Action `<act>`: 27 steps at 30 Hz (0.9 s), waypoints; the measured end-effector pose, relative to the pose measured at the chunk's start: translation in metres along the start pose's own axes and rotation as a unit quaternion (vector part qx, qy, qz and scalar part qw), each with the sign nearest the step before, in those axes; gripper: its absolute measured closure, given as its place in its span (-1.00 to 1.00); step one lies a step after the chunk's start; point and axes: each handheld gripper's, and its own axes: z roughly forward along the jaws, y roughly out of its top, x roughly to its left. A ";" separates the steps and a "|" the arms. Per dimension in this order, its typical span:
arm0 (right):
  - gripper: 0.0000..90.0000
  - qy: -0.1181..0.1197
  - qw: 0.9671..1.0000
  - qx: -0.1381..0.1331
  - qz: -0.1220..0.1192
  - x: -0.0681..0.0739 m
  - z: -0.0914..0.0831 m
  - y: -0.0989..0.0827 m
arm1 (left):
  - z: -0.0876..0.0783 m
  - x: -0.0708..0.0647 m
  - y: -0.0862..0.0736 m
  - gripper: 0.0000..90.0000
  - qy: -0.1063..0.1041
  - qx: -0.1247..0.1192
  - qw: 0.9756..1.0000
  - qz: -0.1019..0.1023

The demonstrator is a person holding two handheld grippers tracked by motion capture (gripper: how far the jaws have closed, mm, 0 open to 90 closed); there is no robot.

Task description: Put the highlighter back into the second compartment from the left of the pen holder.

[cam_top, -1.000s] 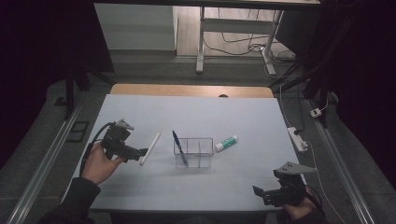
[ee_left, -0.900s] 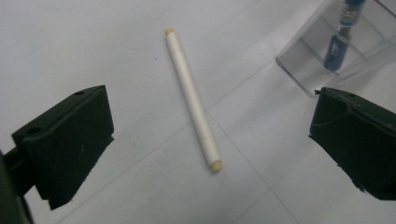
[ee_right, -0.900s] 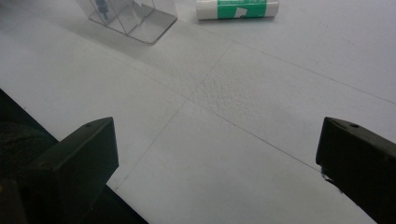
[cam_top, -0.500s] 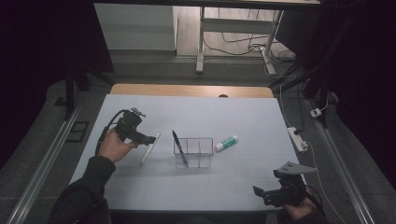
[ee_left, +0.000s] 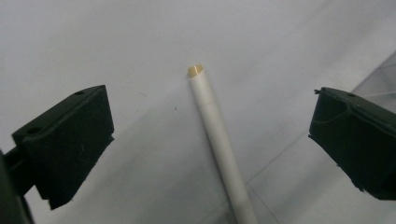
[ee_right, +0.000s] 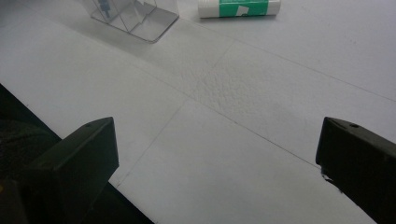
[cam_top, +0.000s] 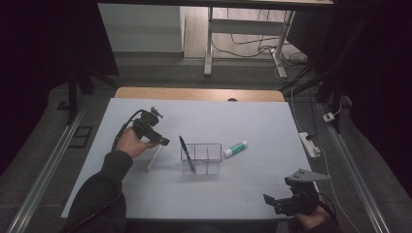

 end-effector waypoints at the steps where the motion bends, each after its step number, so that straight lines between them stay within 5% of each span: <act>1: -1.00 0.000 1.000 0.000 0.000 0.000 0.000 0.000 | 0.002 0.000 0.001 -0.99 0.001 0.003 1.000 0.000; 12: -1.00 0.003 1.000 0.002 -0.002 0.000 0.000 0.000 | 0.028 -0.002 0.002 -0.64 0.011 0.052 0.999 0.001; 18: -1.00 0.002 1.000 0.004 -0.003 0.000 0.000 0.000 | 0.031 -0.005 0.001 -0.12 0.025 0.067 0.997 0.006; 27: -1.00 0.003 1.000 0.004 -0.003 0.000 0.001 0.000 | 0.026 -0.007 -0.002 0.75 0.019 0.079 0.997 0.003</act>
